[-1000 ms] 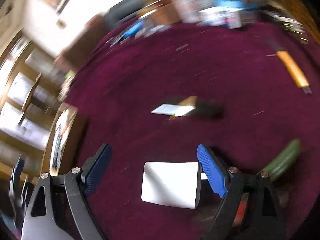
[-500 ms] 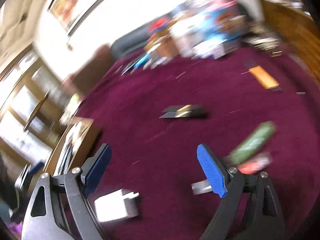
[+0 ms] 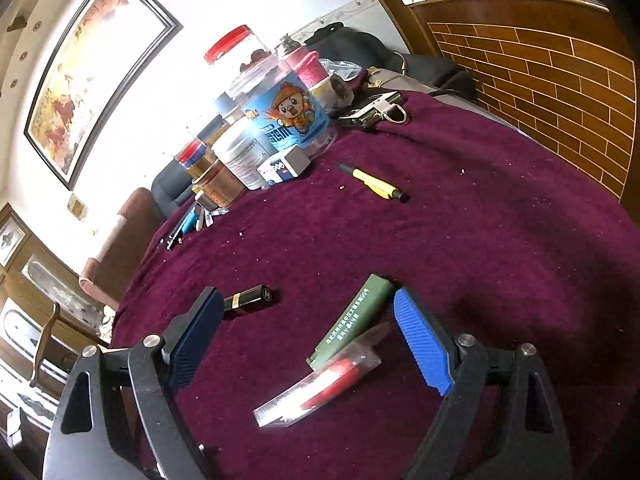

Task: Organize rigid objects
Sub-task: 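Move the left tool to the white square power adapter and grasp it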

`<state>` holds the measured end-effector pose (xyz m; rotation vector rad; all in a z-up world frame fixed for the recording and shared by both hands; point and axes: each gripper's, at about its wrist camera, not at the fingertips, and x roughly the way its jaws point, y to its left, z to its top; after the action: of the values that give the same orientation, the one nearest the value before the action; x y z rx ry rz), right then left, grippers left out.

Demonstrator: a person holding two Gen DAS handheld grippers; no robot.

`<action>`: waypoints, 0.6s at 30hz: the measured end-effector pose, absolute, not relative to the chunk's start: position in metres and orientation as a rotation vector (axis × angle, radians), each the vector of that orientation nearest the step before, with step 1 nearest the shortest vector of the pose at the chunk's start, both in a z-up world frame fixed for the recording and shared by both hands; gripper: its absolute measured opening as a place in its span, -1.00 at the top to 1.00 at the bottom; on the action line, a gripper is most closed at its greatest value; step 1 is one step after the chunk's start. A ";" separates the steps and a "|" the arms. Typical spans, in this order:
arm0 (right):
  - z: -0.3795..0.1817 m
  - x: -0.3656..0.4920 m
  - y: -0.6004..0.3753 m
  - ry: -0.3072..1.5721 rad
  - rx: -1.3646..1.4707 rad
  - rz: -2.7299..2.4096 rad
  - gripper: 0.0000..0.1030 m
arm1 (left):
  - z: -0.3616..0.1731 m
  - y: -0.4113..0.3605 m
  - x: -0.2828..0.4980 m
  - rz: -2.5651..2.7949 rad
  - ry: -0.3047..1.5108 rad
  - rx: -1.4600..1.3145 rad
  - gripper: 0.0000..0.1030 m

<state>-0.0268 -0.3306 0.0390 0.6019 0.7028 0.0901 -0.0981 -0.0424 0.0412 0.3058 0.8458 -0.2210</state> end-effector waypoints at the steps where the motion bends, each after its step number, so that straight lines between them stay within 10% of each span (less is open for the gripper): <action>1: 0.039 -0.026 -0.330 0.705 0.597 0.093 -0.71 | 0.039 -0.044 -0.097 -0.222 0.842 0.317 -0.98; 18: 0.030 -0.019 -0.318 0.761 0.524 0.070 -0.71 | 0.037 -0.064 -0.095 -0.267 0.848 0.359 -0.98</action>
<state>-0.0190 -0.3178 0.0297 0.5237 0.7610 0.0703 -0.0948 -0.0643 0.0374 0.3585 0.8479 -0.2671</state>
